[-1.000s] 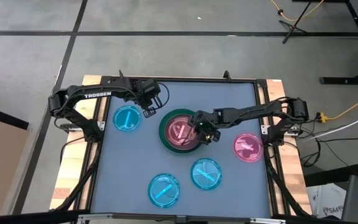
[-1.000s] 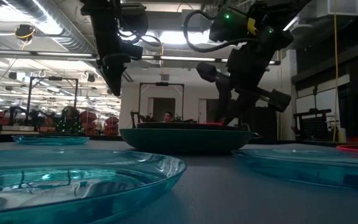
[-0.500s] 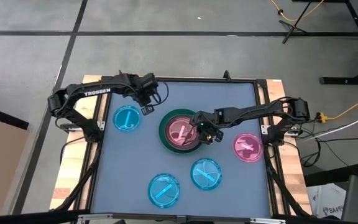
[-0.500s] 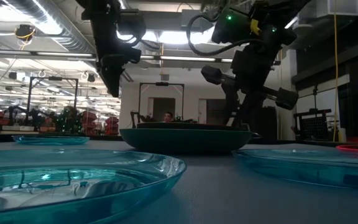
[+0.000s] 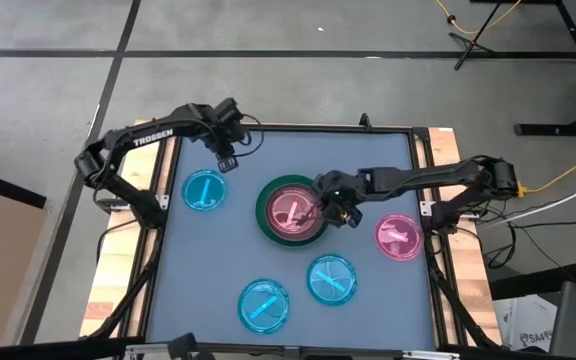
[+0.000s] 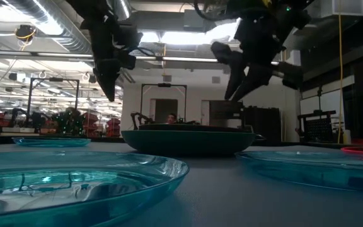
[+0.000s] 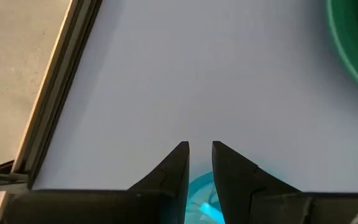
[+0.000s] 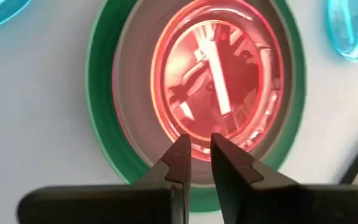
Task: Stack plastic plates
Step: Stack the top blue plate on top of the transparent pink plate
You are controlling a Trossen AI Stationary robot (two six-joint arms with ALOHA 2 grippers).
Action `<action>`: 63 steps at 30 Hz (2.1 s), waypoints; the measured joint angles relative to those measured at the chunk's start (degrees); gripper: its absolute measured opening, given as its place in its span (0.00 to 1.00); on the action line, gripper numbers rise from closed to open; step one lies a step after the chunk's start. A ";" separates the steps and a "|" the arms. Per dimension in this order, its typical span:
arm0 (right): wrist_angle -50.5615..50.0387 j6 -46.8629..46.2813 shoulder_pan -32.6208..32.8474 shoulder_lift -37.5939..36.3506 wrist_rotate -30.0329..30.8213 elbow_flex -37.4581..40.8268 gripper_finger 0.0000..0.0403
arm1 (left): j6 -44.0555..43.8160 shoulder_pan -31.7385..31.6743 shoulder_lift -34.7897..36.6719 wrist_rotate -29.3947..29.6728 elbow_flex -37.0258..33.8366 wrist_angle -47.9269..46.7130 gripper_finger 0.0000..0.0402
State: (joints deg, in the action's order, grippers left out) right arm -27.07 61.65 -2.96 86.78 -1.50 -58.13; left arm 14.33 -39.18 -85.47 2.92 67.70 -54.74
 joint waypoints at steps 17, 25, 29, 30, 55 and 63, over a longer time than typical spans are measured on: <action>0.17 -4.63 0.04 -1.14 -0.61 0.00 0.13 | 19.04 -15.23 0.02 -4.37 -2.78 -6.76 0.16; 1.24 -4.63 0.02 -1.09 -0.61 0.00 0.13 | 29.20 -17.89 0.02 -4.36 -10.03 -5.57 0.16; 1.93 -4.61 0.02 -1.07 -0.61 0.00 0.13 | 29.77 -17.90 0.02 -4.26 -14.13 -3.12 0.16; 1.97 -4.61 0.02 -1.07 -0.62 0.00 0.13 | 29.76 -17.88 0.02 -4.23 -15.17 -1.96 0.16; 2.05 -4.39 0.02 -1.05 -0.63 0.00 0.13 | 25.26 -17.85 -0.02 -4.13 -20.35 6.07 0.16; 2.05 -4.37 0.02 -1.05 -0.63 0.00 0.13 | 24.85 -17.85 -0.02 -4.26 -20.38 6.05 0.16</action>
State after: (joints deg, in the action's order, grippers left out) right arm -25.02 57.28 -2.94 85.73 -2.13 -58.13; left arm 39.18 -57.04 -85.49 -1.34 47.32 -48.69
